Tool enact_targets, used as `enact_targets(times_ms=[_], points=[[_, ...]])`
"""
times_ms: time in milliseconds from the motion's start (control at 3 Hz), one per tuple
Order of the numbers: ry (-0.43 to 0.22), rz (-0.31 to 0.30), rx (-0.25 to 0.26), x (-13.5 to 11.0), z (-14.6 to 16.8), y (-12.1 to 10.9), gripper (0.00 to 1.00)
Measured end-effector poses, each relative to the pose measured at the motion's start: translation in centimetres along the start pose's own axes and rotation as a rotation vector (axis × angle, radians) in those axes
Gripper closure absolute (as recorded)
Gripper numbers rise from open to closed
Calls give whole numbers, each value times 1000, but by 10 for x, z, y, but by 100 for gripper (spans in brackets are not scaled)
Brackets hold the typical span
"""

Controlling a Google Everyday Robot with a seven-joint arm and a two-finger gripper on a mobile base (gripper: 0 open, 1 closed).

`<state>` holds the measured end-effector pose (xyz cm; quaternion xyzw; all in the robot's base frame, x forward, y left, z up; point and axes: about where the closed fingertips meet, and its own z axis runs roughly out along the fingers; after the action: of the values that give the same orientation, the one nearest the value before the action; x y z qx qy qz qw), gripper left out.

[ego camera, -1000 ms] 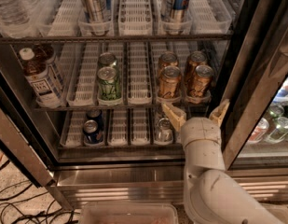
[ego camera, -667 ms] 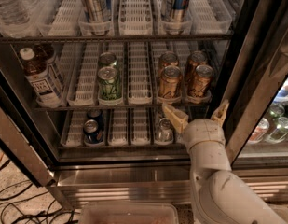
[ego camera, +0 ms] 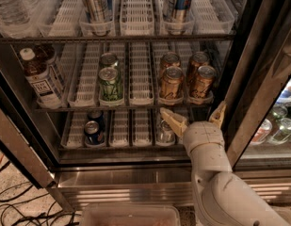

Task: Pick orange can from middle shelf of fridge

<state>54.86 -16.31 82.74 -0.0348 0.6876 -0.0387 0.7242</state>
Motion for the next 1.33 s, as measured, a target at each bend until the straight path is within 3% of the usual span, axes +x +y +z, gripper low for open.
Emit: enact_targets(times_ms=[667,1333], points=[[0,0,0,0,0,0,37],[-20,40,41,-1,14,-8,38]])
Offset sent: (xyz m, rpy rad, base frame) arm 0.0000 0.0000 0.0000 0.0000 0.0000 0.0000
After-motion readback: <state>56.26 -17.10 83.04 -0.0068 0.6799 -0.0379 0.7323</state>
